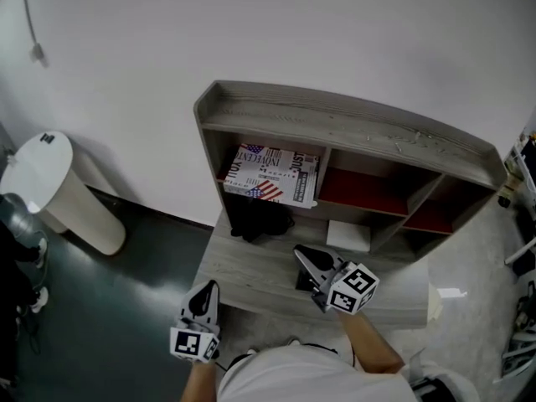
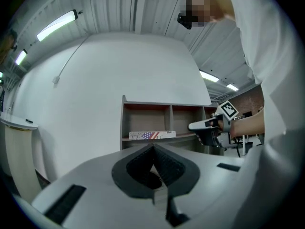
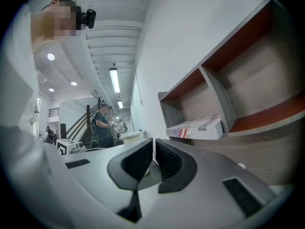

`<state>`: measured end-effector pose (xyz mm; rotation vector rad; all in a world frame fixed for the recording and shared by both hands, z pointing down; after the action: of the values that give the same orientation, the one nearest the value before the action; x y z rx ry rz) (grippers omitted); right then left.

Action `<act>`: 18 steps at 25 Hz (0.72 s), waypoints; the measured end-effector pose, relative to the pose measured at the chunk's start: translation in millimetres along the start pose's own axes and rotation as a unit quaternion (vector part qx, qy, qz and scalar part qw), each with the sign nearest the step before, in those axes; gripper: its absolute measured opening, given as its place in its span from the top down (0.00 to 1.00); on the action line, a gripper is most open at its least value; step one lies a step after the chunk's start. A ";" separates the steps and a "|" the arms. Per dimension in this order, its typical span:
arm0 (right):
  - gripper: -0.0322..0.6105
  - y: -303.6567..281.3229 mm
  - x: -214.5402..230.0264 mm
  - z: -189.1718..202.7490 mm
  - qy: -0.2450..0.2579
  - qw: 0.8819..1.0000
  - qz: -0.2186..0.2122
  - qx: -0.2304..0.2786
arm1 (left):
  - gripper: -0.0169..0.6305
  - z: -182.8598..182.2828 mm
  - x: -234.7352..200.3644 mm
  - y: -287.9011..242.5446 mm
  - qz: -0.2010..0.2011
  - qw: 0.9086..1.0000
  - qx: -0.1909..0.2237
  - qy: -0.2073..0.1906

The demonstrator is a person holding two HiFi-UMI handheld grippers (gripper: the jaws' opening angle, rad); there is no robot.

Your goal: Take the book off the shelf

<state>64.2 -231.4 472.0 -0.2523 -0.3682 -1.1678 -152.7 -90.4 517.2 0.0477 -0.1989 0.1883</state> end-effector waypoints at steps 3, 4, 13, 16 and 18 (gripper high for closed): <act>0.90 -16.1 7.5 -2.8 0.000 1.000 0.003 -0.001 | 0.95 4.3 -6.4 7.8 -0.005 1.000 -0.010 0.011; 0.87 -20.8 9.9 -4.4 -0.003 1.000 0.004 0.001 | 0.95 5.7 -8.7 10.6 -0.007 1.000 -0.013 0.014; 0.70 -47.7 56.6 -15.2 -0.129 0.990 0.031 0.047 | 0.95 1.2 -24.5 26.8 -0.027 0.999 -0.015 0.014; 0.68 -54.3 78.0 -12.7 -0.200 0.976 0.048 0.069 | 0.95 4.8 -28.4 40.0 -0.044 0.999 -0.022 0.018; 0.64 -58.7 90.0 -10.7 -0.237 0.967 0.055 0.079 | 0.95 6.3 -31.3 47.6 -0.057 0.998 -0.024 0.020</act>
<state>42.2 -333.6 499.1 -0.4082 -0.8532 -0.9545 -193.0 -49.7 518.5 0.0079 -0.1607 0.0698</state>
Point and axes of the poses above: the fingertips, and each gripper's own axes: y backward along the fingers, x to its right, z out of its underside, the point moved 4 cm from there along y, backward along the fingers, and after that the axes turned 11 degrees about -y, right-handed, at the moved point
